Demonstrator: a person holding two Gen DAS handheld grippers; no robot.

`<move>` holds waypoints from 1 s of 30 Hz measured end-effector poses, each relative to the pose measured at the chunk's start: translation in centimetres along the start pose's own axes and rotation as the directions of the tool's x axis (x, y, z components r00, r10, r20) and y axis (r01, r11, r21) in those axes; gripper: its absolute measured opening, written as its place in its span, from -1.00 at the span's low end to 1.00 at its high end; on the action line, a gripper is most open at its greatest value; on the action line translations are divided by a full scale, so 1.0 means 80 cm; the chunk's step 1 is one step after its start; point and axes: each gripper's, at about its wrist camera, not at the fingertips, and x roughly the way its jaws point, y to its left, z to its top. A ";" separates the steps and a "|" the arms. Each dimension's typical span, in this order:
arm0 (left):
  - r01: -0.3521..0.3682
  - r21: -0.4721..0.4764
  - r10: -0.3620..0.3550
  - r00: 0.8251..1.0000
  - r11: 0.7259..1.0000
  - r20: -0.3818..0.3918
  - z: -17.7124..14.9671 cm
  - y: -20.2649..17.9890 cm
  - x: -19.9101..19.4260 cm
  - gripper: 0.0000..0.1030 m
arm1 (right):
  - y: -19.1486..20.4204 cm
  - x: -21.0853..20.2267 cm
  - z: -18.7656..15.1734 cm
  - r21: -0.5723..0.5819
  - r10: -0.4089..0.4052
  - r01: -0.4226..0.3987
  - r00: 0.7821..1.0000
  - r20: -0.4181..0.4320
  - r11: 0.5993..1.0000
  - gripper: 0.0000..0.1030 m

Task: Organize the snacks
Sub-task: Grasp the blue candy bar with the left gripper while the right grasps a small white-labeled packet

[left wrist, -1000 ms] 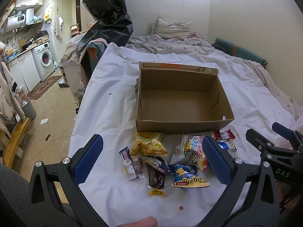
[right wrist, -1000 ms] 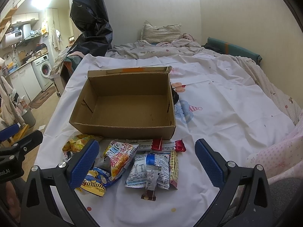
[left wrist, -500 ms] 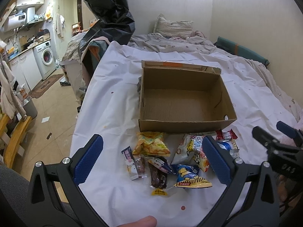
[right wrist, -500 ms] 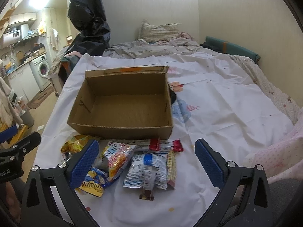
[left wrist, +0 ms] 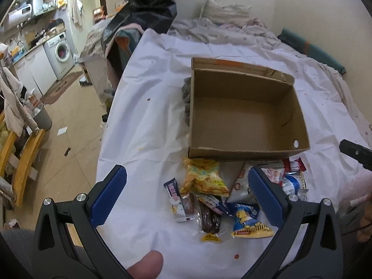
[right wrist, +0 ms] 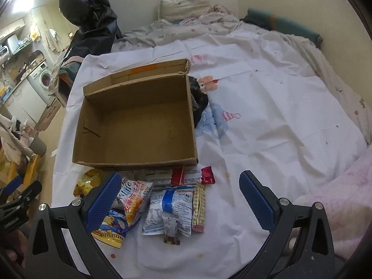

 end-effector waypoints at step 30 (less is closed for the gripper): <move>-0.083 -0.303 -0.107 0.821 0.949 -0.561 -0.039 0.093 0.197 -0.10 | -0.031 0.099 -0.002 0.124 0.100 -0.076 0.974 -0.203 0.989 0.98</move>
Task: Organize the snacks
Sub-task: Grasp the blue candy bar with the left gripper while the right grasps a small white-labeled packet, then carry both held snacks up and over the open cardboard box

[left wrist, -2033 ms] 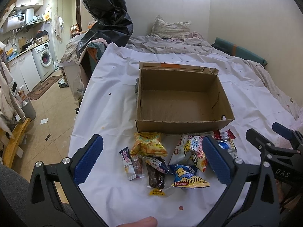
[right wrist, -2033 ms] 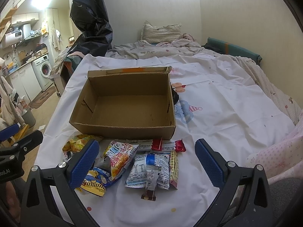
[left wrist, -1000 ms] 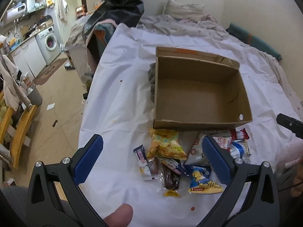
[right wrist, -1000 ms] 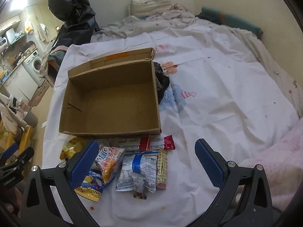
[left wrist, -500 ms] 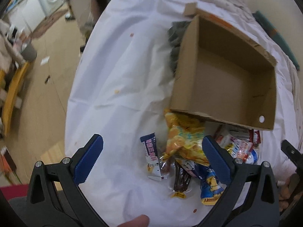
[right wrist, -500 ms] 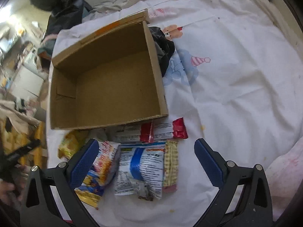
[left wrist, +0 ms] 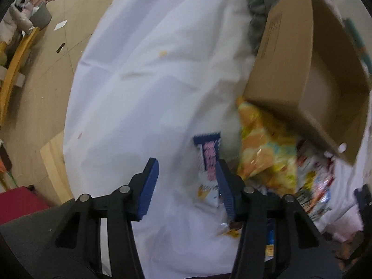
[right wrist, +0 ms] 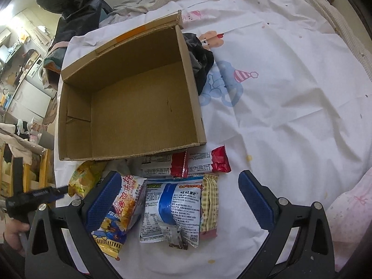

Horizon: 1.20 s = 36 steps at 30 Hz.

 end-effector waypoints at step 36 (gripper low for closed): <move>0.069 0.152 -0.097 0.978 0.986 0.183 -0.044 -0.040 -0.089 -0.74 | -0.002 0.034 -0.058 -0.101 0.056 -0.085 0.963 -0.262 0.991 0.09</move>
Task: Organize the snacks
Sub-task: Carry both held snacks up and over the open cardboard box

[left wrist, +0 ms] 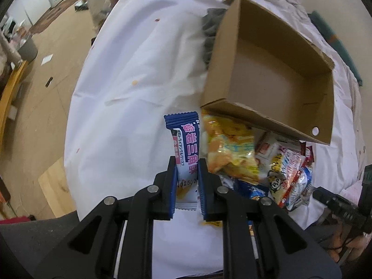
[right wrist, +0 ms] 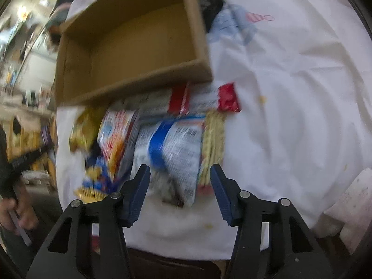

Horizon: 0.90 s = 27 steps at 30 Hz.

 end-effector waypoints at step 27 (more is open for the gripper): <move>0.007 0.082 -0.025 0.977 0.997 0.212 0.001 -0.029 -0.032 -0.74 | 0.062 -0.116 0.004 -0.195 0.242 -0.173 0.870 0.429 0.965 -0.65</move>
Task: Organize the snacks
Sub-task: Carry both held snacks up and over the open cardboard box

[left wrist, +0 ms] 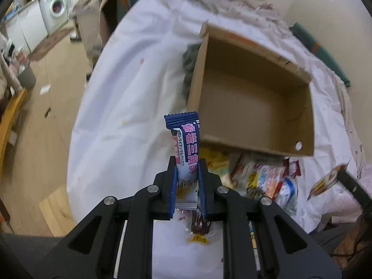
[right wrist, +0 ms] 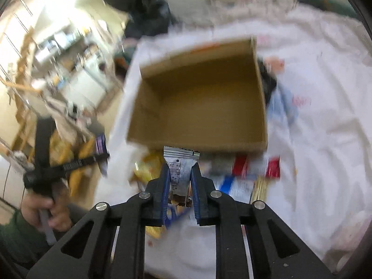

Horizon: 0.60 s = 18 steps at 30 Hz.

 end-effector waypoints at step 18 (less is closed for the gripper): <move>0.000 0.244 -0.021 0.996 0.970 0.082 0.089 -0.106 0.016 -0.74 | -0.052 0.063 0.089 0.014 -0.152 0.152 0.988 0.029 0.988 -0.65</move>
